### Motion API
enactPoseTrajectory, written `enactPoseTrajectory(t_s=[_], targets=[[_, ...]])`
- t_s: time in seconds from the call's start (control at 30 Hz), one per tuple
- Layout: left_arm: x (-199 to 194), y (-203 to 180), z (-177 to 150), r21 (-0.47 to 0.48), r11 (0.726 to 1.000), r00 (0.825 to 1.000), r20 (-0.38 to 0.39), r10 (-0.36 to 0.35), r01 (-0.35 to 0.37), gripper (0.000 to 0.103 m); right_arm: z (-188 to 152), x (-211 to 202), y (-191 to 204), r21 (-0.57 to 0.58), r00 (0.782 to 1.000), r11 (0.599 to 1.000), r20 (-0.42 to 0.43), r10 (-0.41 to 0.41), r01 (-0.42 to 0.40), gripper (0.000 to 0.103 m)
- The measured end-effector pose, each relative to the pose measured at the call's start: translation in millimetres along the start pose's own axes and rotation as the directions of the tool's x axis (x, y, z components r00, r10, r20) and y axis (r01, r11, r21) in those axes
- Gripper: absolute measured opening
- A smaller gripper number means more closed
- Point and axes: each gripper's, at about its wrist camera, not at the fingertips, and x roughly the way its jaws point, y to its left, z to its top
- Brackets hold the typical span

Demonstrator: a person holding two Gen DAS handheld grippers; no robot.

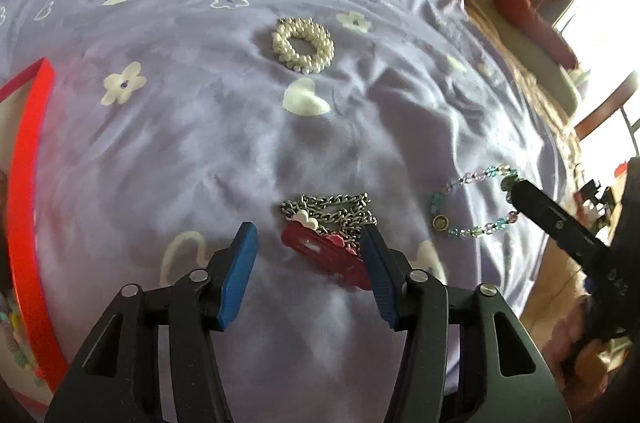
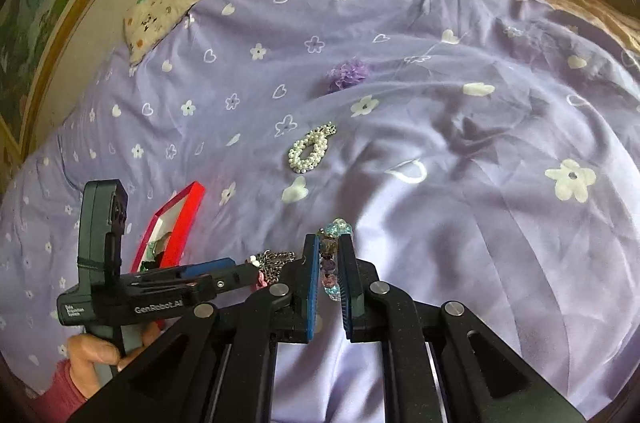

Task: Organize jewelry
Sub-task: 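Grasp the pink hair clip with the left tool while the right grasps the crystal bracelet, then carry the pink clip over the red box with the left tool while the right carries the bracelet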

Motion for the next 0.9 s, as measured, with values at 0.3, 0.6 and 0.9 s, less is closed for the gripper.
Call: enactPoseTrajectory(t_s=[0.3,0.6,0.9], targets=[[0.7,-0.2,-11.0,0.063,0.998,1.0,-0.01,0.01,-0.01,0.031,-5.0,4.2,6.4,-0.005,0.999,1.0,-0.021,0.025,-0.025,0.009],[-33.8,20.9,-34.3,0.055,0.998,0.998,0.048,0.03,-0.033,0.03,-10.3,5.5,29.0,-0.03,0.997,0.997,-0.036,0.064,-0.065,0.009],[-71.6,57.6,-55.5,-0.042,0.998,0.994,0.104,0.046,-0.042,0.03,-17.9,11.2,70.2,-0.09,0.99,0.988,-0.071,0.119,-0.125,0.009]])
